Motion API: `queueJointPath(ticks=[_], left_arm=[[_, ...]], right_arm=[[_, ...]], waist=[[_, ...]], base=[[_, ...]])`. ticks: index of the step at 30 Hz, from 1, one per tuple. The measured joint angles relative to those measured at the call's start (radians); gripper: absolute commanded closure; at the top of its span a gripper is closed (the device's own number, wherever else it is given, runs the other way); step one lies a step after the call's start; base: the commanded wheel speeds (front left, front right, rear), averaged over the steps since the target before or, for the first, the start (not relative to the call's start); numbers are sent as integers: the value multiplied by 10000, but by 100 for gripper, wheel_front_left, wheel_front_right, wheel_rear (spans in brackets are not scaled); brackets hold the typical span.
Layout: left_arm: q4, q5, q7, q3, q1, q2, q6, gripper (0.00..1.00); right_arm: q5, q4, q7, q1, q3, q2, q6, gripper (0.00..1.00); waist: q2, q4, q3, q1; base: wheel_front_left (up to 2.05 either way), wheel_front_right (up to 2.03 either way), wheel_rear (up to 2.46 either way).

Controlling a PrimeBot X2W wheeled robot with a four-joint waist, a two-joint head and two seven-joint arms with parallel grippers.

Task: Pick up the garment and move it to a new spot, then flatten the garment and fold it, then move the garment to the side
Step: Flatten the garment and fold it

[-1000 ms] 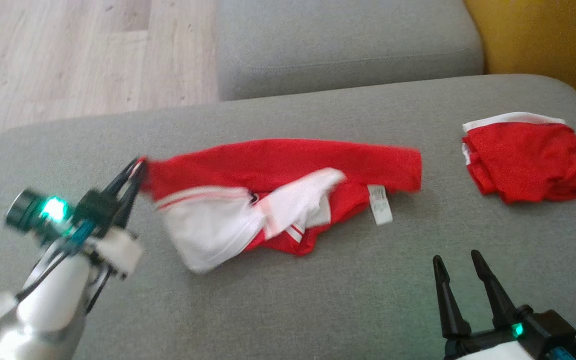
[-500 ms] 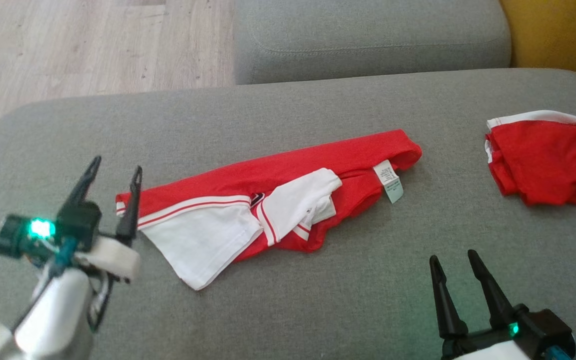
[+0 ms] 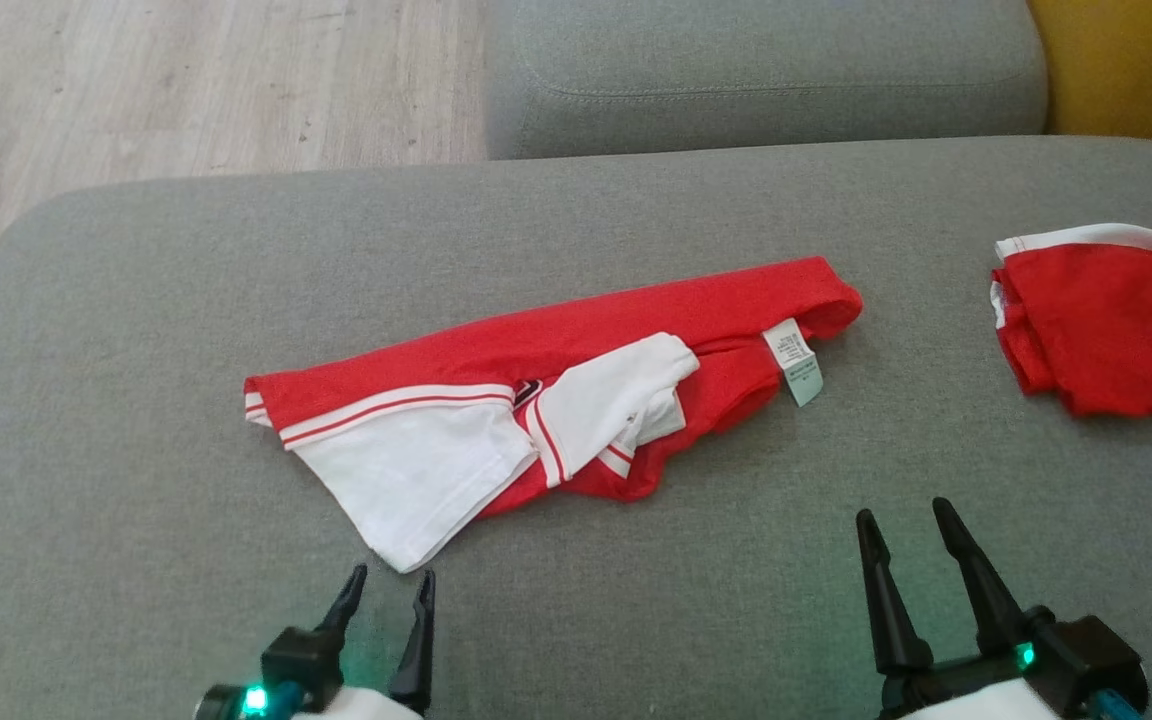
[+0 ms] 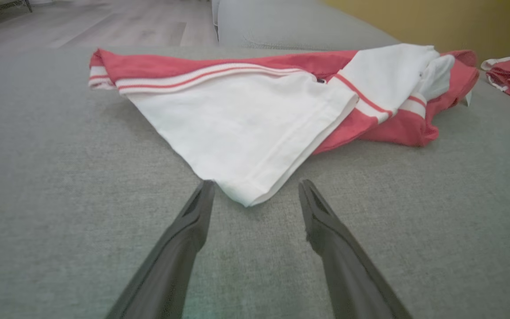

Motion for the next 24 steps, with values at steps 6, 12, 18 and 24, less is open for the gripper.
queueJointPath(ticks=[6,12,18,24], left_arm=[[1223,-23,0,-25,-684,-314,291,0],[1766,-199,0,75,-1076,-403,244,0],[2604,-284,-2,67,-1345,-479,8,22],[2821,-382,0,67,-1592,-514,-102,100]], right_arm=[[-13,-2,0,-156,2,-19,0,0],[-13,4,0,-155,19,-31,0,0],[-12,36,0,-155,54,-31,0,0],[-12,36,0,-154,35,-33,0,0]], waist=[[0,-83,89,0],[0,-151,98,0],[0,-238,42,0],[0,-229,-3,0]], base=[[0,0,0],[0,0,0],[0,0,0],[0,0,0]])
